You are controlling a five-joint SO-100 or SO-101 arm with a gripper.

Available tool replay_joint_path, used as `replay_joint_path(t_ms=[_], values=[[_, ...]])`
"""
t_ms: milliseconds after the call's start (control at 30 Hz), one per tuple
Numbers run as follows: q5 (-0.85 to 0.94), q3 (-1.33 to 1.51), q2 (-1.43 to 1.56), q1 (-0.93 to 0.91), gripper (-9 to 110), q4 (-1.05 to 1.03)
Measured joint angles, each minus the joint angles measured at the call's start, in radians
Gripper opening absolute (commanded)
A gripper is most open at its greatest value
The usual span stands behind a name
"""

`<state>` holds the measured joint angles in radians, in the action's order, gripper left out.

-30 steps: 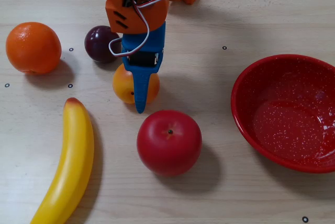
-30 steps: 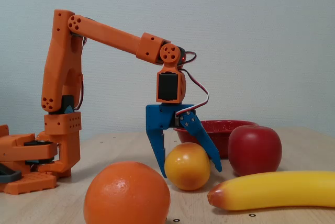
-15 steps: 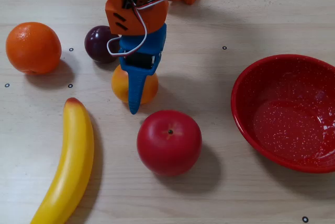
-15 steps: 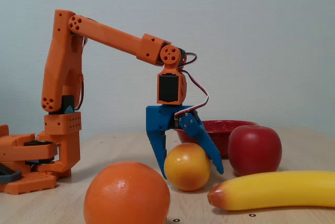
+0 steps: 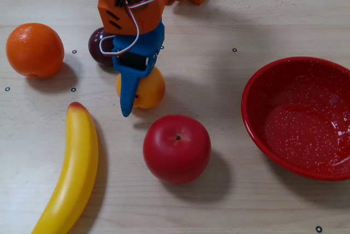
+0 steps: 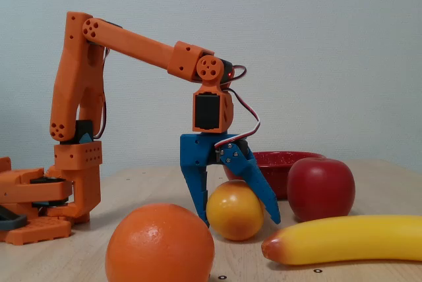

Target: Put peach in the red bowl.

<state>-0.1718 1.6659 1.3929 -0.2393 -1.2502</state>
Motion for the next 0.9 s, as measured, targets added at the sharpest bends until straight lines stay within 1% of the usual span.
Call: replay_joint_path(t_ms=[367,767,900], values=[[0.000,0.006,0.000,0.002,37,0.002],[-0.003,0.005,0.005,-0.002,23,0.002],[0.008,0.005,0.005,-0.003,13,0.002]])
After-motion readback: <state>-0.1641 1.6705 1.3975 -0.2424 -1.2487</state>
